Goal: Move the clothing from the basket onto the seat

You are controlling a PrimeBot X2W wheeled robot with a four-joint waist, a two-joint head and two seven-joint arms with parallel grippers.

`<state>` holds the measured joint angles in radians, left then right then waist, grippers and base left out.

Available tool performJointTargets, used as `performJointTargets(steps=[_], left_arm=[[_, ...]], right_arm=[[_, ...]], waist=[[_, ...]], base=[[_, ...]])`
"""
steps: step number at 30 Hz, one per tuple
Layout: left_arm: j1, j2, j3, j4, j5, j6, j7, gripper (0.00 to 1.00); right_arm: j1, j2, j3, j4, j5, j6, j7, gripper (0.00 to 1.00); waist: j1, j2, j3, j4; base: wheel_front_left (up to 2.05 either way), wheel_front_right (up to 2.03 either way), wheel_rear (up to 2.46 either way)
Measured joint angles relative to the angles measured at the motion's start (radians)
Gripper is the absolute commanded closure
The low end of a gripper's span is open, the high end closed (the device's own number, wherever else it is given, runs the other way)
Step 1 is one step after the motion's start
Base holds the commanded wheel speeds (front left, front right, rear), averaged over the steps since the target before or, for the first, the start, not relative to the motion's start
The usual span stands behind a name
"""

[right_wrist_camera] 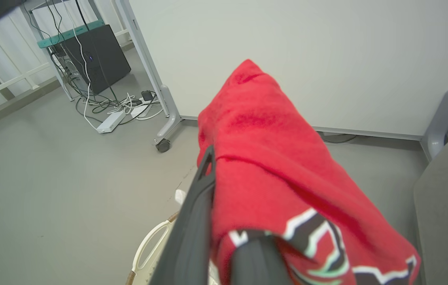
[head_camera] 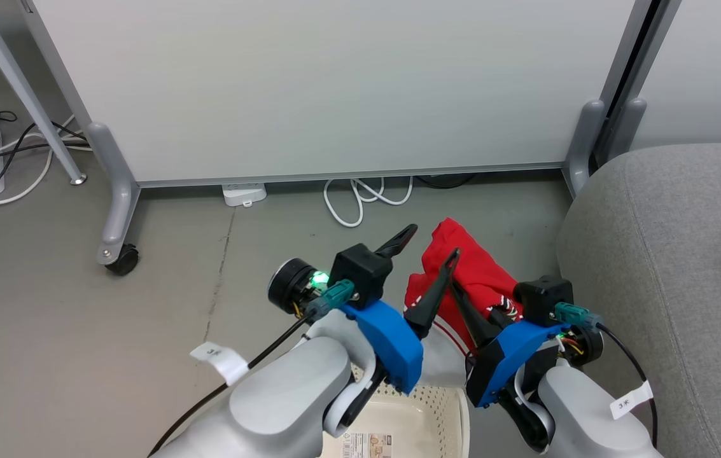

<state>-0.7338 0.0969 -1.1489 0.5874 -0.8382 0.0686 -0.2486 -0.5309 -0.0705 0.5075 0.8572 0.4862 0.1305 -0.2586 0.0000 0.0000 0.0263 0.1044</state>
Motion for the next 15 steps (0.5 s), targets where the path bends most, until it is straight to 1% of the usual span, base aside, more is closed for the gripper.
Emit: performJointTargets(steps=[4,8,11,15], left_arm=[[0.044,0.027,0.037,-0.032,0.028,0.006,-0.011,0.0],[0.104,0.06,0.118,-0.102,0.098,0.031,-0.013,0.0],[0.173,0.082,0.173,-0.145,0.146,0.037,-0.013,0.0],[0.253,0.097,0.239,-0.168,0.197,0.039,-0.013,0.0]], right_arm=[[0.002,-0.006,-0.009,-0.008,0.001,0.0,-0.001,1.0],[0.008,-0.009,-0.013,-0.018,0.0,0.0,-0.001,1.0],[0.012,-0.012,-0.014,-0.025,-0.001,0.0,-0.001,1.0],[0.014,-0.016,-0.019,-0.035,-0.003,0.0,-0.002,1.0]], waist=[[0.0,0.0,-0.001,0.0],[0.0,0.0,-0.003,-0.004],[0.0,0.0,-0.004,-0.009],[0.0,0.0,-0.006,-0.017]], base=[[0.0,0.0,0.0],[0.0,0.0,0.0],[0.0,0.0,0.0],[0.0,0.0,0.0]])
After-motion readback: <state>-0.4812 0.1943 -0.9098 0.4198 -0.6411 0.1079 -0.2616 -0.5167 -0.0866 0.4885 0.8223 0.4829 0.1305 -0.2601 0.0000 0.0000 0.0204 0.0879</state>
